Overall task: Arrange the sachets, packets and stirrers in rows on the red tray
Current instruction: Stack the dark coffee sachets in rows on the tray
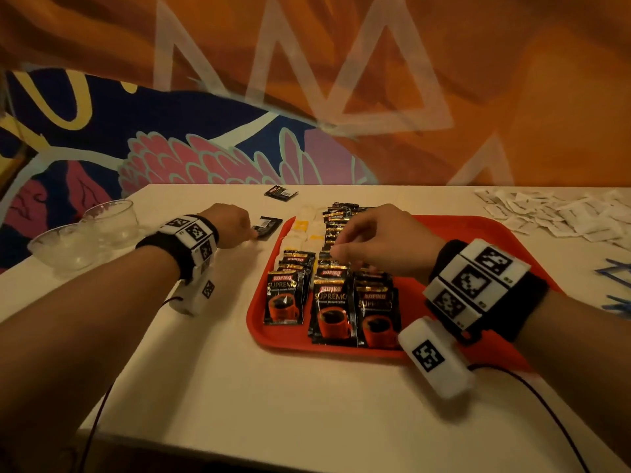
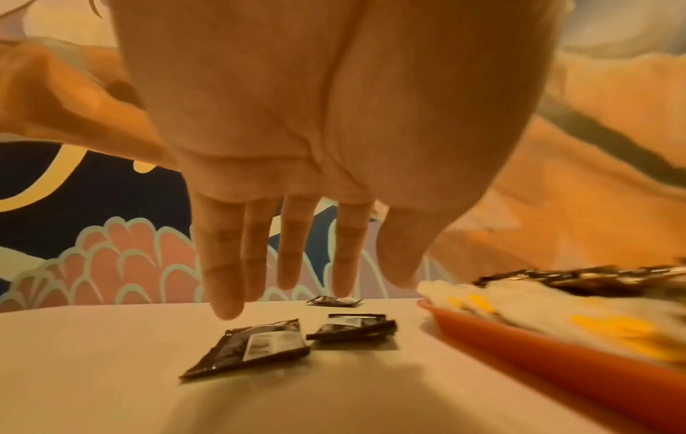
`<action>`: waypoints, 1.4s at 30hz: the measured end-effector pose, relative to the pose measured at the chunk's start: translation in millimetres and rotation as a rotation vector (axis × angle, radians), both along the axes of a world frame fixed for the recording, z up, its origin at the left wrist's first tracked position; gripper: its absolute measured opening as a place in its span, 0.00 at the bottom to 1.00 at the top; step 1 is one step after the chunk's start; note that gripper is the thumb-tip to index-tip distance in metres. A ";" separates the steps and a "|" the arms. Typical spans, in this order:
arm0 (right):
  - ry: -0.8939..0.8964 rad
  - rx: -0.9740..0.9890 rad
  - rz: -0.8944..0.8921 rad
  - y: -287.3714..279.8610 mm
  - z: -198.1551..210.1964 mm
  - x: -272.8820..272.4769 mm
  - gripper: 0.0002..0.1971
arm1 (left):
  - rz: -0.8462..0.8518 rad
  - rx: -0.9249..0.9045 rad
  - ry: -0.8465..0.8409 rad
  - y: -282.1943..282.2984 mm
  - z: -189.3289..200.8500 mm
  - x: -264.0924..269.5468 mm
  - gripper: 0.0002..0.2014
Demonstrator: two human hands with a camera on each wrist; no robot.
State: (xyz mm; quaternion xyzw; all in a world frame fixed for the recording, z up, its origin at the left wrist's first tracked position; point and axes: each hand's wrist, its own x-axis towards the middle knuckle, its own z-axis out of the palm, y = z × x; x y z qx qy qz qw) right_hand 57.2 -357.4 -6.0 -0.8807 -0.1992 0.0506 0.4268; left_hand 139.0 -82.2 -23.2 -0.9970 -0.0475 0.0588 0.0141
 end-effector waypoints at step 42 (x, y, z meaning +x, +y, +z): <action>-0.002 0.174 0.176 20.8 13.7 -3.6 0.05 | -0.086 0.163 0.118 38.7 -17.4 -8.7 0.22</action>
